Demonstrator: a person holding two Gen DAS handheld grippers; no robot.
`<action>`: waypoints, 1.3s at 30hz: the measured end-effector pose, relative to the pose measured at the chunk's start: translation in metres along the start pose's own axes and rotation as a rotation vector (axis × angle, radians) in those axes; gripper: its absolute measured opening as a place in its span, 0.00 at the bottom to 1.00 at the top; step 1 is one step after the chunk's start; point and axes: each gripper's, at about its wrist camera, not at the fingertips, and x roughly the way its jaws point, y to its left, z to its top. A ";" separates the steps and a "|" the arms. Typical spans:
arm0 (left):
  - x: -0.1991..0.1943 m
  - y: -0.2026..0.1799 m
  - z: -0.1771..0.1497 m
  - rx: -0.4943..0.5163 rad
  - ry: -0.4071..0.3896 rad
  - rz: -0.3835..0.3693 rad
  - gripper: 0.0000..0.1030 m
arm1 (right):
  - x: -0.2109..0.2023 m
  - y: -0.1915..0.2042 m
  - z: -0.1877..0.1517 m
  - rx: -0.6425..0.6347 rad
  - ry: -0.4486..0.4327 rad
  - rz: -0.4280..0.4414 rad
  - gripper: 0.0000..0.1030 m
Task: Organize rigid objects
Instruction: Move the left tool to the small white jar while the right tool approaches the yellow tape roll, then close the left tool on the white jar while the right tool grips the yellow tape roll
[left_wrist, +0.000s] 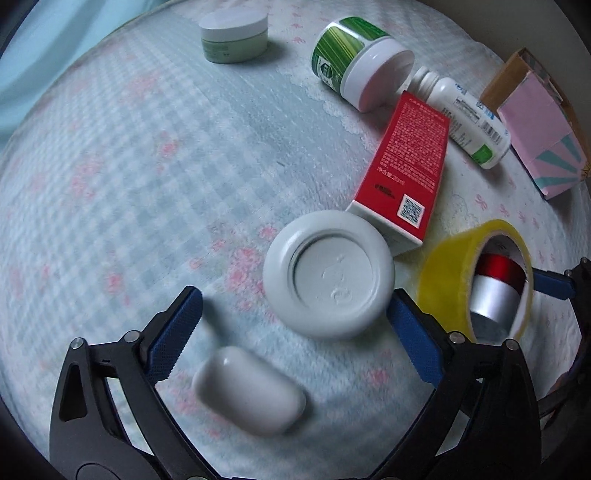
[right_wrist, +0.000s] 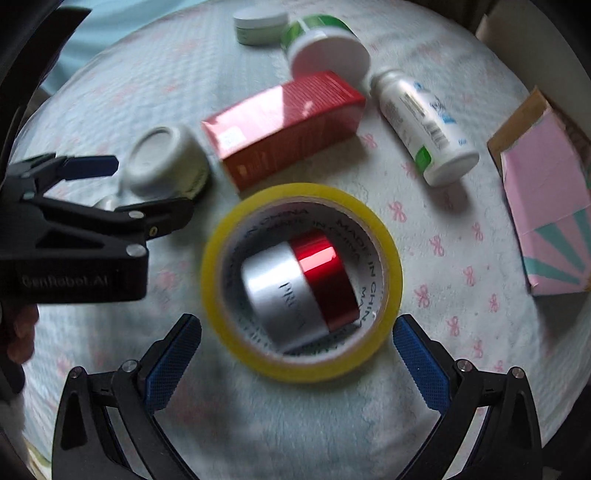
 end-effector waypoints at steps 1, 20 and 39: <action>0.004 -0.001 0.002 -0.001 0.003 0.007 0.85 | 0.004 -0.003 0.001 0.020 0.003 0.008 1.00; -0.011 -0.026 0.007 0.008 -0.055 0.016 0.51 | 0.009 -0.011 0.005 0.102 -0.030 0.064 0.94; -0.171 -0.010 -0.013 -0.146 -0.172 0.059 0.51 | -0.137 -0.020 0.006 0.050 -0.146 0.092 0.94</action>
